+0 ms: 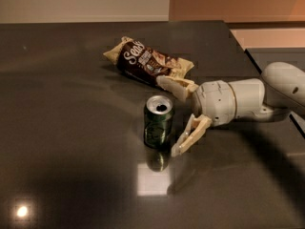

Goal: Place green can upright

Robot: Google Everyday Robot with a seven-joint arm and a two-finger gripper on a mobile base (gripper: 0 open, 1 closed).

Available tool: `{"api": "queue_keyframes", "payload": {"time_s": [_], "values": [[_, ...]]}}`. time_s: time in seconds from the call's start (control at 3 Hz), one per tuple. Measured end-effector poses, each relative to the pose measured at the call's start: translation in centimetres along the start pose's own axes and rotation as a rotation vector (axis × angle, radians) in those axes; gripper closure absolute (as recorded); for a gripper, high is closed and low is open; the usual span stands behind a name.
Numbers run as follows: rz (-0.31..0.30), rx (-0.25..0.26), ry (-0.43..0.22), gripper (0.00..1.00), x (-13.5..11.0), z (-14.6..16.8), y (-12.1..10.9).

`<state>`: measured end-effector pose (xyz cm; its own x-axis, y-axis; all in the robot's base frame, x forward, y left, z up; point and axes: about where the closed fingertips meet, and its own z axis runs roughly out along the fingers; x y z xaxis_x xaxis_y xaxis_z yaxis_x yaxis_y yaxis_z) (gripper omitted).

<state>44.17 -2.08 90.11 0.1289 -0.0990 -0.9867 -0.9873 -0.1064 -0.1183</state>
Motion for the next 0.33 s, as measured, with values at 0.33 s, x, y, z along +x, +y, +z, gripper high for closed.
{"api": "queue_keyframes", "payload": {"time_s": [0.33], "values": [[0.000, 0.000, 0.000, 0.00, 0.00, 0.01, 0.00]]}}
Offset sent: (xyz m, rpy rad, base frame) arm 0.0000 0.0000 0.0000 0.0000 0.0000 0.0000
